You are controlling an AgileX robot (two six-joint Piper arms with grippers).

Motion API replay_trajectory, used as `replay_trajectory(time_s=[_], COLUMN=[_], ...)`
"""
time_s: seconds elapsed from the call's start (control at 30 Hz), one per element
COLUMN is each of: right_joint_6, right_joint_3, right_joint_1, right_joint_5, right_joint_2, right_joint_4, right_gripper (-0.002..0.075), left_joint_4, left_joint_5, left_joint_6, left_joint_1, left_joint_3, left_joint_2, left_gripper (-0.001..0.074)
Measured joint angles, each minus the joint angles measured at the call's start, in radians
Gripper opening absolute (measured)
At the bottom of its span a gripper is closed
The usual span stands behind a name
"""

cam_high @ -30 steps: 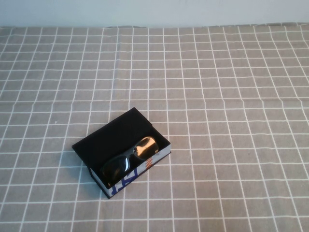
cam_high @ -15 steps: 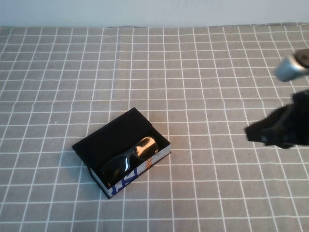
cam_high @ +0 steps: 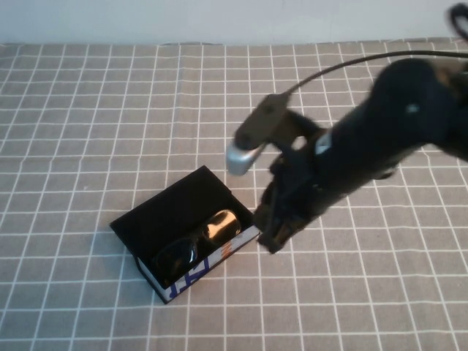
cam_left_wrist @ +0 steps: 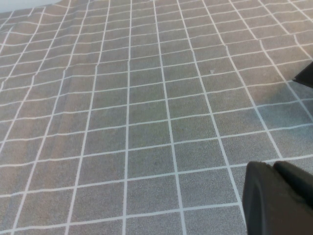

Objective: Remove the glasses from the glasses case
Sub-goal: Pick up the glasses from the glasses case

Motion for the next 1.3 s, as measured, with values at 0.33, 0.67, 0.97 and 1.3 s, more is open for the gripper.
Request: replay_trajectory(time_s=[0.33, 0.67, 0.97, 1.3], right_joint_6=[-0.371, -0.659, -0.824, -0.87], right_joint_3=[-0.173, -0.258, -0.319, -0.412], right_joint_1=[0.099, 0.107, 0.127, 0.137], right_joint_5=[0.074, 0.106, 0.001, -0.003], right_joint_2=[0.186, 0.274, 0.352, 0.46], right_joint_4=[-0.062, -0.105, -0.142, -0.149], right_gripper=[0.0, 0.023, 0.0263, 0.0266], left_joint_4=[0.0, 0.0, 0.0, 0.0], left_joint_5=[0.0, 0.0, 0.0, 0.0], left_joint_6=[0.0, 0.0, 0.0, 0.0], left_joint_1=[0.0, 0.0, 0.0, 0.0], left_joint_3=[0.0, 0.0, 0.0, 0.0], left_joint_2=[0.0, 0.0, 0.0, 0.0], left_gripper=[-0.0005, -0.0004, -0.0004, -0.0005])
